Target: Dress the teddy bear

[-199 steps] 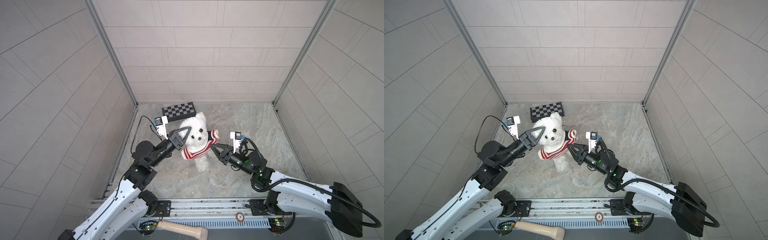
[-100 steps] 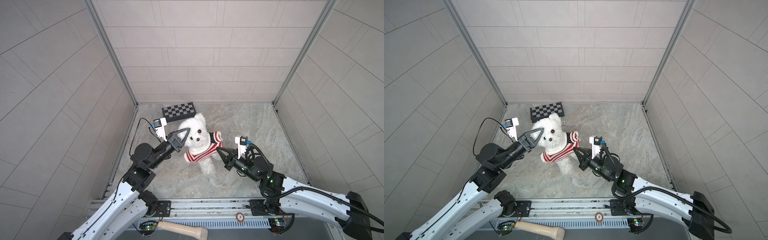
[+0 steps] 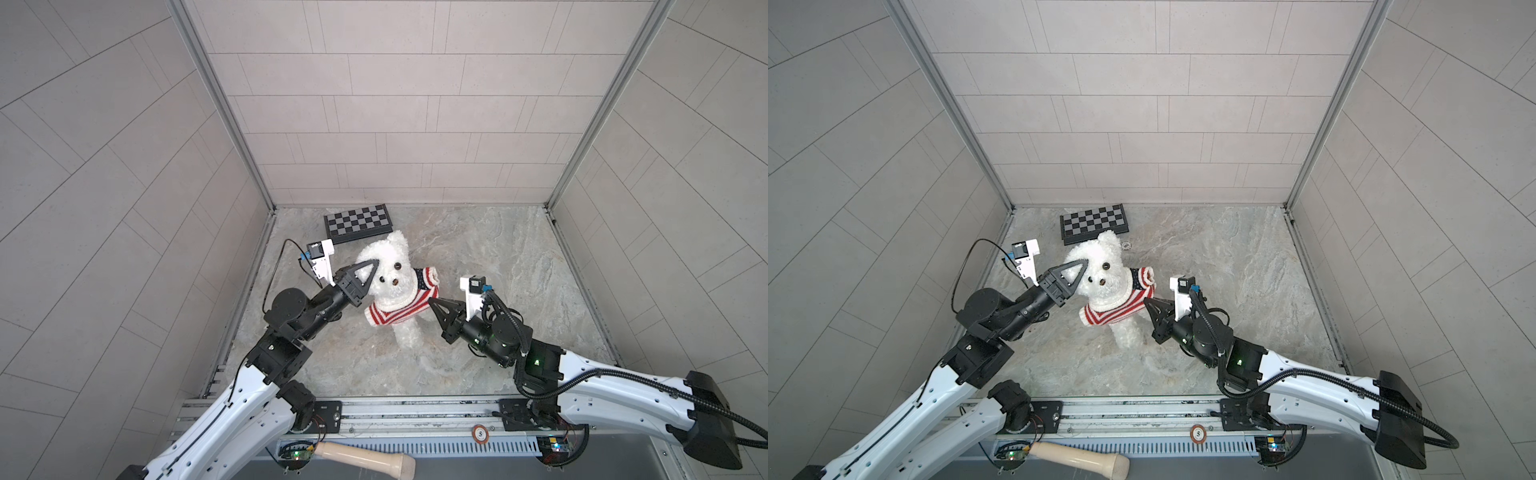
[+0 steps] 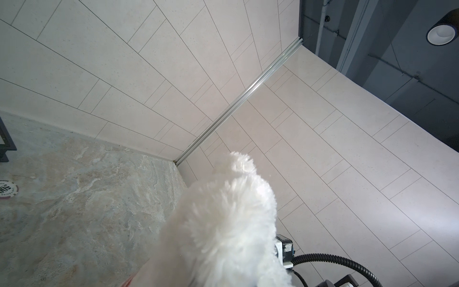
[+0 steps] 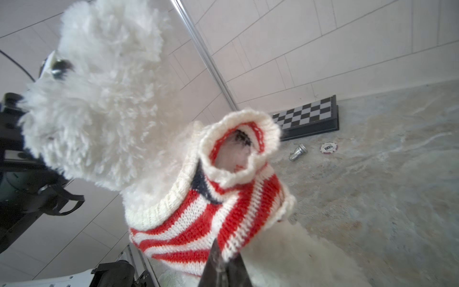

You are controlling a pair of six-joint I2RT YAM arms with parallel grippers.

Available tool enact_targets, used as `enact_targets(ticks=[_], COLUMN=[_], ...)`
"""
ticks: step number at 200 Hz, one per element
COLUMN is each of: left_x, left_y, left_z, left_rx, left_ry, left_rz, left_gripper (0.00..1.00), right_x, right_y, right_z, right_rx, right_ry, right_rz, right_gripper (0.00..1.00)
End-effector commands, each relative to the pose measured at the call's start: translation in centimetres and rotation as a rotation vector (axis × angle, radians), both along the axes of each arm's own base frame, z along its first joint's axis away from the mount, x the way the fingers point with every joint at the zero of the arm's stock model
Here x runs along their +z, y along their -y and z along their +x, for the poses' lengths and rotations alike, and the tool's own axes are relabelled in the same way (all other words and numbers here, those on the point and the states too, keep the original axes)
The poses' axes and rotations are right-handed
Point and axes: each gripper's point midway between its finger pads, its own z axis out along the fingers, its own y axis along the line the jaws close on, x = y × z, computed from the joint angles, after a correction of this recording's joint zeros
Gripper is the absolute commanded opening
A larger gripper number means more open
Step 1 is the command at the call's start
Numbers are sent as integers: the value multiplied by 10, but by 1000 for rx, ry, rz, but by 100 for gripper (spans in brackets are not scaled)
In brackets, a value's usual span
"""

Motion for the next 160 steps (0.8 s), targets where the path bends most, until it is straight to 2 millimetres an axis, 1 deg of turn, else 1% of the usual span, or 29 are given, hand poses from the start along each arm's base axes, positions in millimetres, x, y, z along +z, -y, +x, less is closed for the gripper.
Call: enact_targets(ticks=[1, 8, 17, 31, 45, 58, 65, 80, 95, 102, 117, 134, 143, 160], left_x=[37, 44, 52, 63, 75, 87, 91, 99, 104, 106, 107, 103, 100, 97], left_y=[-2, -3, 0, 4, 6, 6, 6, 5, 7, 8, 8, 9, 10, 11], left_z=[-15, -19, -24, -32, -40, -48, -51, -56, -59, -60, -61, -60, -58, -56], left_rx=[-38, -52, -81, -131, -176, -213, -229, -257, -289, -299, -307, -303, -303, -302], left_ry=[123, 137, 157, 177, 198, 220, 227, 236, 237, 239, 237, 220, 214, 207], left_rz=[-73, -83, -86, -92, -121, -159, -179, -223, -245, -246, -246, -233, -229, -227], left_gripper=[0, 0, 0, 0, 0, 0, 0, 0, 0, 0, 0, 0, 0, 0], right_x=[38, 37, 30, 28, 34, 41, 43, 41, 43, 48, 60, 74, 76, 74], right_y=[6, 13, 22, 37, 48, 52, 52, 53, 52, 50, 46, 40, 36, 31], right_z=[-13, -13, -11, -12, -17, -22, -24, -23, -25, -28, -35, -42, -43, -40], right_rx=[41, 22, -12, -50, -50, -32, -26, -32, -19, 0, 45, 96, 107, 112], right_ry=[126, 131, 119, 126, 151, 181, 190, 188, 202, 218, 254, 294, 297, 288], right_rz=[88, 69, 36, 31, 77, 90, 76, 56, 96, 124, 171, 213, 220, 211], right_gripper=[26, 30, 35, 39, 42, 42, 42, 42, 43, 44, 45, 45, 44, 42])
